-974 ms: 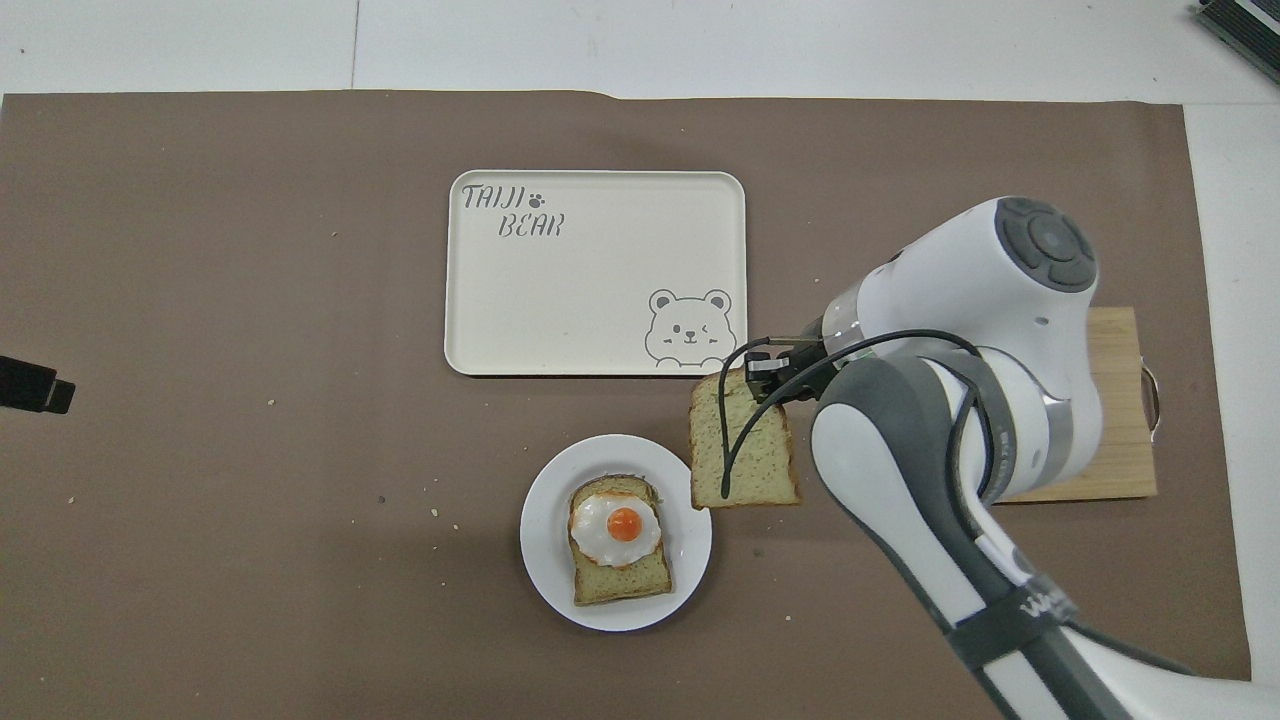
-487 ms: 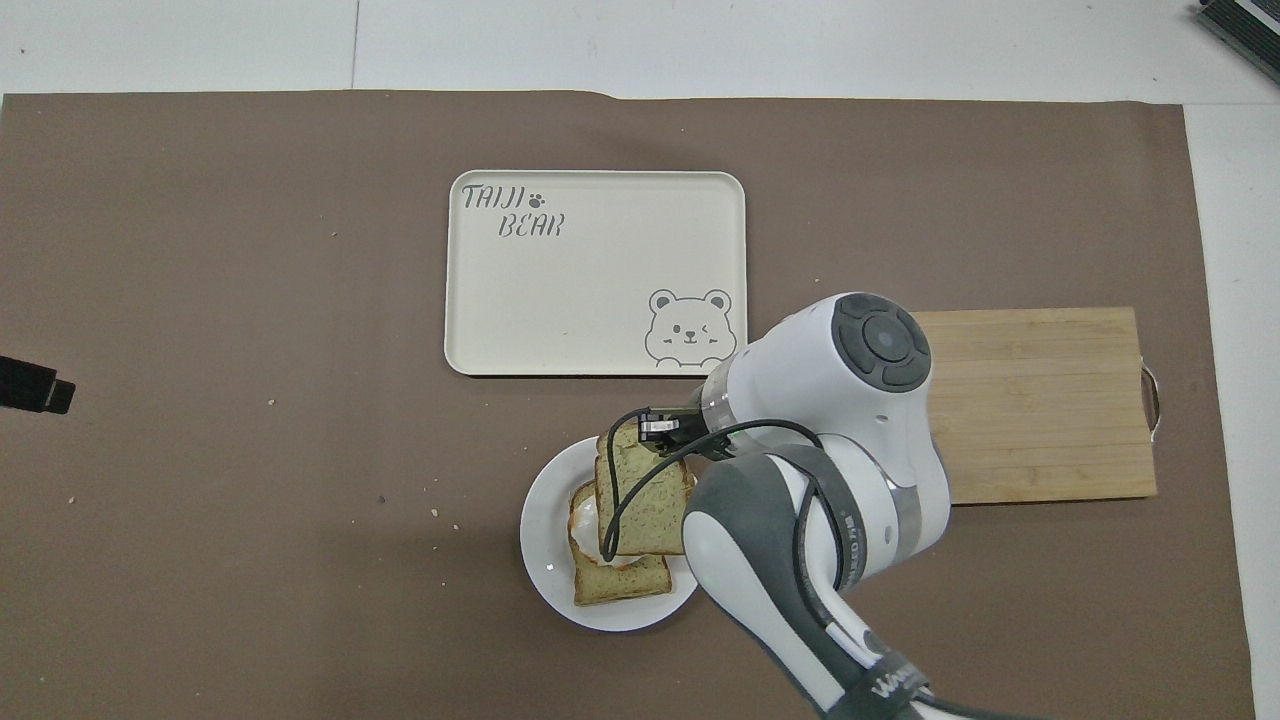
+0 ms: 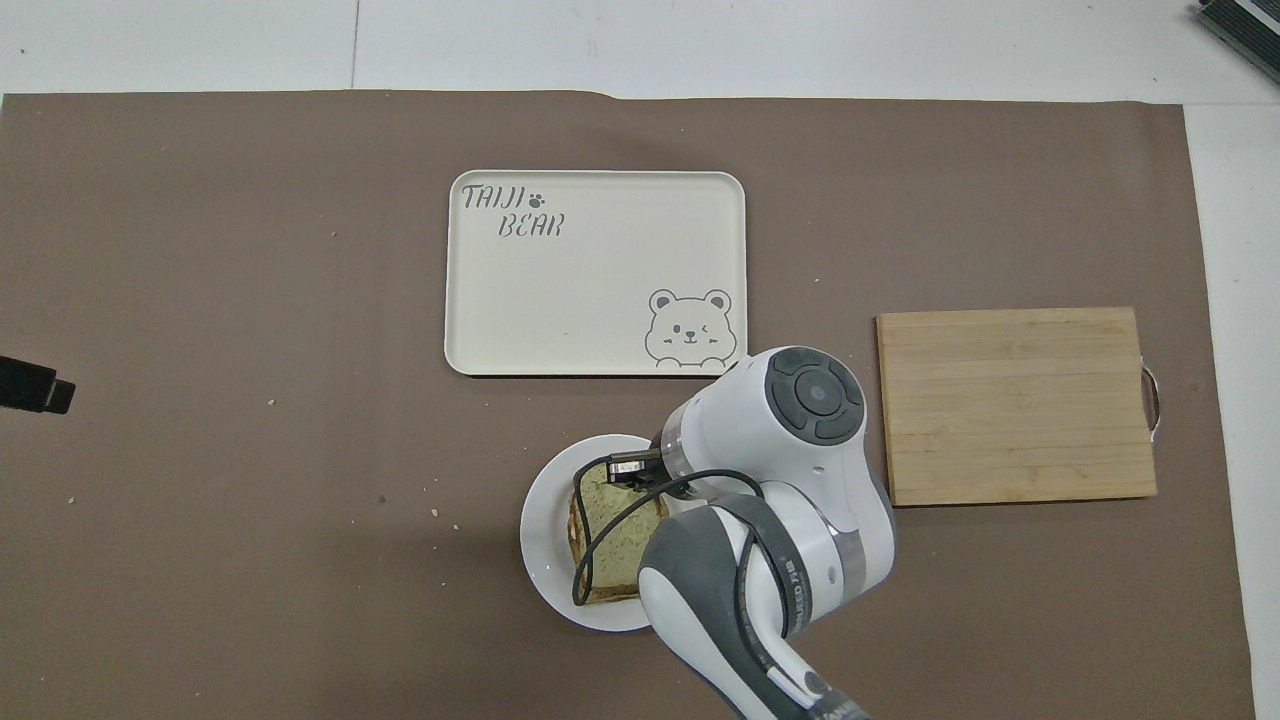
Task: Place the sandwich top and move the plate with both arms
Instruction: 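Lower the bread onto the egg toast and open the right gripper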
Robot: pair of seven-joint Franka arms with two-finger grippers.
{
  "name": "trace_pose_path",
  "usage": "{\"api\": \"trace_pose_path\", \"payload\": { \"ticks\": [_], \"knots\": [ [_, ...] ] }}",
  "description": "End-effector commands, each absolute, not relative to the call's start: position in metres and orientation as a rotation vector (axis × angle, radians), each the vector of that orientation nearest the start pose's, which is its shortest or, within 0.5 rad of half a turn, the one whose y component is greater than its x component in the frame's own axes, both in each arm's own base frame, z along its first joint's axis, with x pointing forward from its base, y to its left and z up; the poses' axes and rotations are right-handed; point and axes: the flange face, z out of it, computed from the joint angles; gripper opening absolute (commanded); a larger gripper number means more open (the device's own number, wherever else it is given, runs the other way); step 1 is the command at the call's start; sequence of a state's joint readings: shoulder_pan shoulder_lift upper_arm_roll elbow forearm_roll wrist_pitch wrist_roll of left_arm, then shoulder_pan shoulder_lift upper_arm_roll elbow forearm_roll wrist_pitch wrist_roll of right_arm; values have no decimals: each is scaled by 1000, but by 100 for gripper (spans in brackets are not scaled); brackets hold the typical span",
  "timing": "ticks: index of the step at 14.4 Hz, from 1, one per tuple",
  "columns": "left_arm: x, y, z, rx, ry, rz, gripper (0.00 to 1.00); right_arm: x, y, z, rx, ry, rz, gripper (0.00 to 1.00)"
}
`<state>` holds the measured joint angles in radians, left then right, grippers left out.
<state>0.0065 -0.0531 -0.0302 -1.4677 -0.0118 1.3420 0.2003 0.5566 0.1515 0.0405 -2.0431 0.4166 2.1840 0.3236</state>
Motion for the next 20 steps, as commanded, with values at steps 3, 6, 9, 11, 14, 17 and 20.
{"api": "trace_pose_path", "payload": {
  "ticks": [3,6,9,11,14,17,20],
  "knots": [
    [504,-11,682,-3130,356,115,100,449,346,351,-2790,-46,166,0],
    [504,-11,682,-3130,356,115,100,444,342,341,-2798,-82,177,0],
    [504,-11,682,-3130,356,115,100,445,341,333,-2800,-117,168,0],
    [504,-11,682,-3130,356,115,100,445,342,333,-2800,-122,168,59],
    [504,-11,682,-3130,356,115,100,450,343,333,-2801,-119,156,100],
    [504,-11,682,-3130,356,115,100,464,337,339,-2816,-116,118,100],
    [504,-11,682,-3130,356,115,100,497,303,357,-2887,-137,5,100]
  ]
}}
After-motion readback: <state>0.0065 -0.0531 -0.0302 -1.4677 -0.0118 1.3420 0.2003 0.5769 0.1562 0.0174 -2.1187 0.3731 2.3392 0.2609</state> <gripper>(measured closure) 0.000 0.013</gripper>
